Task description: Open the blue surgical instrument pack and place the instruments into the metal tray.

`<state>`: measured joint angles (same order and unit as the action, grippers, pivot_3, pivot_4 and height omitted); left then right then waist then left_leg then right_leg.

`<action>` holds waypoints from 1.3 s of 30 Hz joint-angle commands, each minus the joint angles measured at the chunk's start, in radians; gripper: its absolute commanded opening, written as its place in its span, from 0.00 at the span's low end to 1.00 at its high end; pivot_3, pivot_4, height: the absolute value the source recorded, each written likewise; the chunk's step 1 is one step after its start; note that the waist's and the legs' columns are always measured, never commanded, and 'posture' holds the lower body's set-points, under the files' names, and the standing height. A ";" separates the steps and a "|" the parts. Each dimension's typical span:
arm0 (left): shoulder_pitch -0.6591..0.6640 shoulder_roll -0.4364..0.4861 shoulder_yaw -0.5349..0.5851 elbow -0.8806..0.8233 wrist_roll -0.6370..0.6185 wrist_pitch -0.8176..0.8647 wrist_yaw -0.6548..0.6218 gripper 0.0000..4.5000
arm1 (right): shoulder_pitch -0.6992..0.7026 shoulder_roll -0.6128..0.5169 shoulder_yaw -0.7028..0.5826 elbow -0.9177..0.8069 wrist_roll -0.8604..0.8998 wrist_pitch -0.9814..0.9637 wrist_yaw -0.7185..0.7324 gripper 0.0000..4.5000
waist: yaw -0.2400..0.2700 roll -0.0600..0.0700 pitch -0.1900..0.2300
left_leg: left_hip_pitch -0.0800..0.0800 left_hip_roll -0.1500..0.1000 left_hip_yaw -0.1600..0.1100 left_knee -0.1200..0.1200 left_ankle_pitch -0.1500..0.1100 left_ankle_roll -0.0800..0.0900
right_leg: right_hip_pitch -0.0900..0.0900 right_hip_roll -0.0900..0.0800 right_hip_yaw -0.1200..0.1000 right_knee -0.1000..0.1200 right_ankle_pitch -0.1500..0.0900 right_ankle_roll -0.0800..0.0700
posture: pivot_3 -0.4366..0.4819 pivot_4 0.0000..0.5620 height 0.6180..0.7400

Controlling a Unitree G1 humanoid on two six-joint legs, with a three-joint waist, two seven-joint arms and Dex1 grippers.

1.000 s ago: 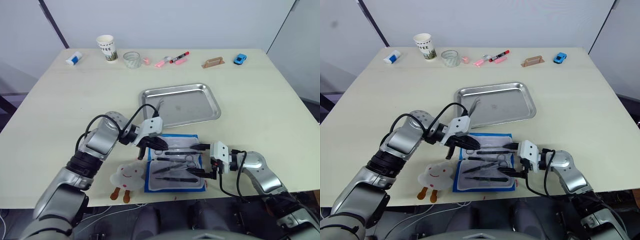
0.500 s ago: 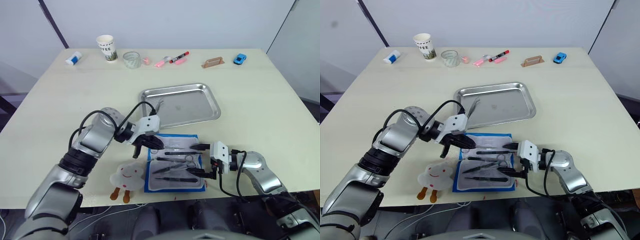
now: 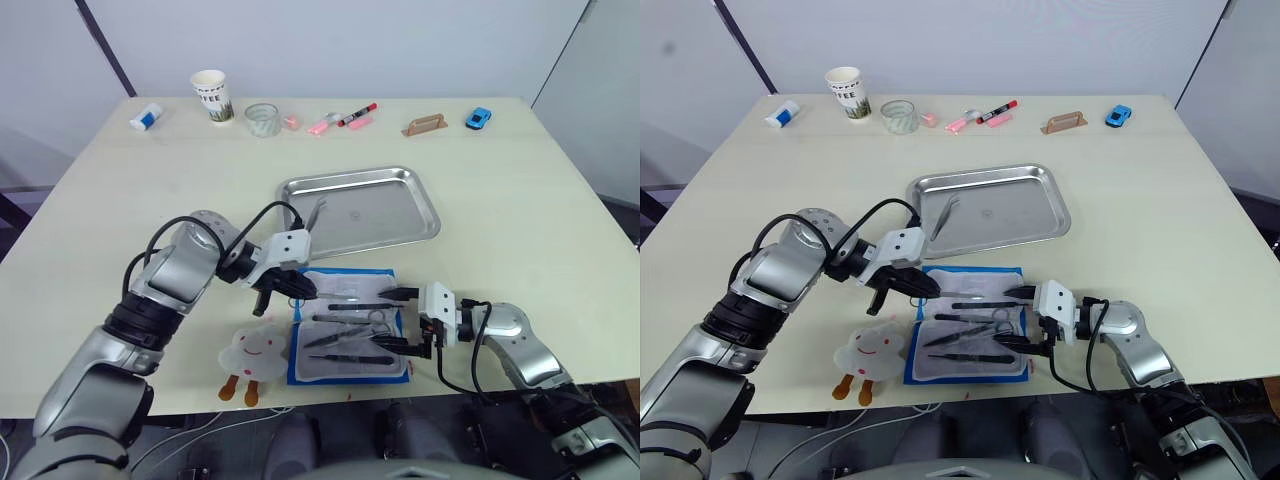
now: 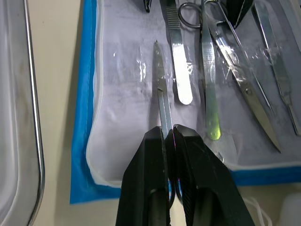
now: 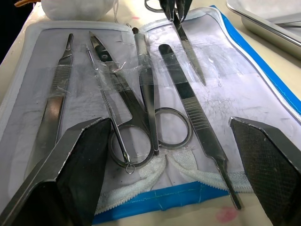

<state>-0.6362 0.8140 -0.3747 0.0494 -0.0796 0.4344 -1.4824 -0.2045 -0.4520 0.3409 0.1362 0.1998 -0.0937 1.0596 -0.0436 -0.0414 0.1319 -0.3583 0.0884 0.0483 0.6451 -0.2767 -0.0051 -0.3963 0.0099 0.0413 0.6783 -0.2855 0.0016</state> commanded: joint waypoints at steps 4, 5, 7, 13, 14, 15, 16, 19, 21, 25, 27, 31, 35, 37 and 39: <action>0.008 0.049 0.044 -0.027 -0.021 -0.016 -0.019 0.03 | 0.030 -0.007 0.045 0.162 -0.129 0.048 -0.070 0.98 | 0.000 0.000 0.000 | 0.000 0.000 0.000 0.000 0.000 0.000 | 0.000 0.000 0.000 0.000 0.000 0.000 | 0.48 0.27 0.88; 0.014 0.061 0.048 -0.028 -0.023 -0.021 -0.025 0.03 | 0.029 -0.007 0.045 0.163 -0.129 0.047 -0.069 0.98 | 0.000 0.000 0.000 | 0.000 0.001 0.000 0.000 0.000 0.000 | 0.000 0.001 0.001 0.000 0.000 0.000 | 0.48 0.27 0.88; 0.026 0.087 0.060 -0.028 -0.030 -0.032 -0.037 0.03 | 0.028 -0.007 0.046 0.166 -0.130 0.044 -0.068 0.98 | 0.000 0.000 0.001 | 0.000 0.001 0.000 0.000 0.000 0.000 | 0.000 0.001 0.001 0.000 0.000 -0.001 | 0.48 0.27 0.88; 0.044 0.128 0.091 -0.015 -0.055 -0.069 -0.050 0.03 | 0.021 -0.003 0.050 0.175 -0.132 0.038 -0.068 0.98 | 0.000 -0.001 0.001 | 0.001 0.002 0.001 0.000 0.000 0.000 | 0.000 0.003 0.001 0.000 0.001 -0.001 | 0.48 0.27 0.88; 0.048 0.130 0.101 -0.010 -0.061 -0.081 -0.050 0.03 | 0.020 -0.002 0.051 0.176 -0.132 0.037 -0.068 0.98 | 0.000 -0.001 0.001 | 0.001 0.002 0.001 0.000 0.000 0.000 | 0.000 0.003 0.001 0.000 0.001 -0.001 | 0.48 0.27 0.88; 0.053 0.134 0.111 -0.008 -0.069 -0.088 -0.052 0.03 | 0.021 -0.002 0.051 0.176 -0.132 0.036 -0.069 0.98 | 0.000 0.000 0.001 | 0.002 0.002 0.001 0.000 0.000 0.000 | 0.000 0.003 0.002 0.000 0.001 -0.002 | 0.48 0.27 0.88; 0.057 0.139 0.119 -0.008 -0.075 -0.086 -0.051 0.03 | 0.023 -0.003 0.052 0.174 -0.132 0.035 -0.069 0.98 | 0.000 -0.001 0.001 | 0.002 0.003 0.001 0.000 0.000 0.000 | 0.000 0.003 0.002 0.000 0.001 -0.002 | 0.48 0.27 0.88; 0.070 0.161 0.146 -0.004 -0.089 -0.094 -0.058 0.03 | 0.028 -0.004 0.052 0.170 -0.131 0.034 -0.070 0.98 | 0.000 -0.001 0.001 | 0.002 0.004 0.001 0.000 0.000 0.000 | 0.000 0.004 0.002 0.000 0.001 -0.002 | 0.48 0.27 0.88; 0.085 0.183 0.163 -0.006 -0.101 -0.094 -0.068 0.03 | 0.031 -0.006 0.052 0.168 -0.130 0.035 -0.070 0.98 | 0.000 -0.001 0.001 | 0.002 0.004 0.002 0.000 0.000 0.000 | 0.000 0.004 0.002 0.000 0.001 -0.002 | 0.48 0.27 0.88; 0.123 0.217 0.208 -0.027 -0.135 -0.078 -0.069 0.03 | 0.032 -0.006 0.054 0.168 -0.131 0.033 -0.068 0.98 | 0.000 -0.001 0.001 | 0.002 0.004 0.002 0.000 0.000 0.000 | 0.000 0.004 0.002 0.000 0.001 -0.002 | 0.48 0.27 0.88; 0.134 0.216 0.231 -0.044 -0.157 -0.056 -0.051 0.03 | 0.030 -0.005 0.054 0.169 -0.131 0.033 -0.069 0.98 | 0.001 -0.001 0.001 | 0.003 0.004 0.002 0.000 0.000 0.000 | 0.000 0.004 0.002 0.000 0.001 -0.002 | 0.48 0.27 0.88; 0.130 0.143 0.299 -0.113 -0.214 0.100 0.108 0.03 | 0.032 -0.004 0.056 0.166 -0.130 0.034 -0.067 0.98 | 0.002 -0.001 0.001 | 0.002 0.004 0.002 0.000 0.000 0.000 | 0.000 0.004 0.002 0.000 0.001 -0.003 | 0.48 0.27 0.88; 0.122 0.051 0.351 -0.194 -0.247 0.259 0.286 0.03 | 0.038 -0.006 0.056 0.163 -0.129 0.035 -0.066 0.98 | 0.001 -0.001 0.001 | 0.003 0.004 0.002 0.000 0.000 0.000 | 0.000 0.005 0.002 0.000 0.001 -0.002 | 0.48 0.27 0.88; 0.116 -0.017 0.375 -0.249 -0.260 0.352 0.410 0.03 | 0.040 -0.007 0.057 0.163 -0.129 0.036 -0.064 0.98 | 0.002 -0.002 0.001 | 0.002 0.004 0.002 0.000 0.000 0.000 | 0.000 0.005 0.002 0.000 0.002 0.000 | 0.48 0.27 0.88; 0.109 -0.084 0.392 -0.290 -0.261 0.427 0.522 0.03 | 0.042 -0.008 0.058 0.162 -0.129 0.036 -0.064 0.98 | 0.002 -0.002 0.001 | 0.002 0.004 0.002 0.000 0.000 0.000 | 0.000 0.005 0.002 0.000 0.002 0.001 | 0.48 0.27 0.88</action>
<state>-0.5022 0.7666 -0.0278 -0.1708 -0.3212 0.7863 -1.0718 -0.2110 -0.4441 0.3496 0.1576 0.1995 -0.1151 1.0591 -0.0417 -0.0433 0.1327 -0.3557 0.0927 0.0499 0.6447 -0.2767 -0.0052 -0.3961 0.0148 0.0438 0.6785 -0.2831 0.0023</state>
